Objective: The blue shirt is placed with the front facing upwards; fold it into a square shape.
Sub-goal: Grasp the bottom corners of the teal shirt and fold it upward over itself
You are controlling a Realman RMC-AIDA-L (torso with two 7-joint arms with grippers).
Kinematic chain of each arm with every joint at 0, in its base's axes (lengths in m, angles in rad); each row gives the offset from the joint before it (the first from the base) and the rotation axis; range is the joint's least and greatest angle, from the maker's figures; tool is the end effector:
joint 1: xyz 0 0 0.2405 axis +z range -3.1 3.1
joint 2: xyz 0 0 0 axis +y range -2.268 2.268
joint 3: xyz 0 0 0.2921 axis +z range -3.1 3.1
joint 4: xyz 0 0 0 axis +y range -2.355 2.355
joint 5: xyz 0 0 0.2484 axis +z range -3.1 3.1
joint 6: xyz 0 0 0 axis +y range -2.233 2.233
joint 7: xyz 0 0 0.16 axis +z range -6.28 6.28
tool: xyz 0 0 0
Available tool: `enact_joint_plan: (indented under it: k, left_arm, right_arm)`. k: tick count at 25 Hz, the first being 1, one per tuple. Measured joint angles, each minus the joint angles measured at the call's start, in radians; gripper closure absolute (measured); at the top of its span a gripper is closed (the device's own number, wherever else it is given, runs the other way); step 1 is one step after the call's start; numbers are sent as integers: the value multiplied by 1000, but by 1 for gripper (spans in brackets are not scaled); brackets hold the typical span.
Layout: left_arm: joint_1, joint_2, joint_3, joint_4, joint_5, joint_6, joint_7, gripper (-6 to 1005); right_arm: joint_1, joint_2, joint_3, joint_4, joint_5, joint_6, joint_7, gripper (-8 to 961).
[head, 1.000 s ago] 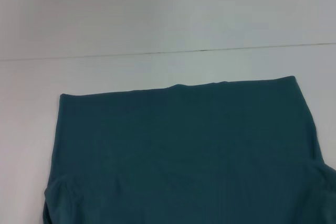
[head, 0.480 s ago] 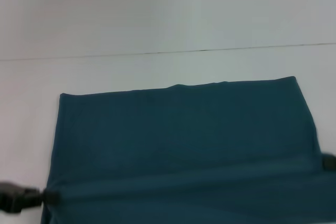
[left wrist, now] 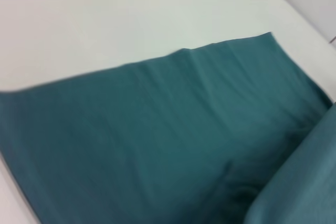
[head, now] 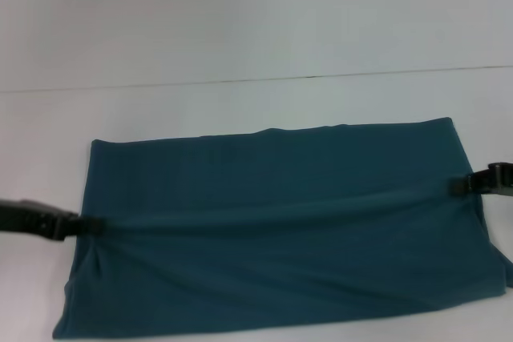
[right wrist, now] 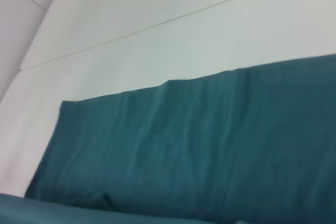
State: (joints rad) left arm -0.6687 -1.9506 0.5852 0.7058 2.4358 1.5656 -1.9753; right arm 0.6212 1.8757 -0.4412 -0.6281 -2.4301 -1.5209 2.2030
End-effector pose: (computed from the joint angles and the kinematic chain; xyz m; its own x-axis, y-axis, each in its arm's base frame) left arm -0.3314 0.4207 0.0328 0.6084 0.7612 0.2244 0.7934 -0.5903 -0.1487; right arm 0.3754 0.4124 0.0722 0.2750 -0.8767 -0.3948 -0.9613 -0.2587 -0.0949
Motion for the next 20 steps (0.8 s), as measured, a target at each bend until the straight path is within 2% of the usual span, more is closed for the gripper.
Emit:
enact_joint_plan:
  k: [6,10,16,20]
  left_arm:
    - [-49,16,35,-23,0,-117,-2,986]
    - [-73,19,39,-24,0,-174,11,985]
    - [-104,19,69,-24,0,-212,9,971]
    - [-120,23,69,-19,0,-215,7,961]
  right_arm:
    - [19,-1,-42,15,1,87,26,819]
    - [25,-5,-38,15,8,121,30,815]
    - [36,-3,-30,10,55,147,30,810]
    - [35,-11,-29,8,109,153,33,806]
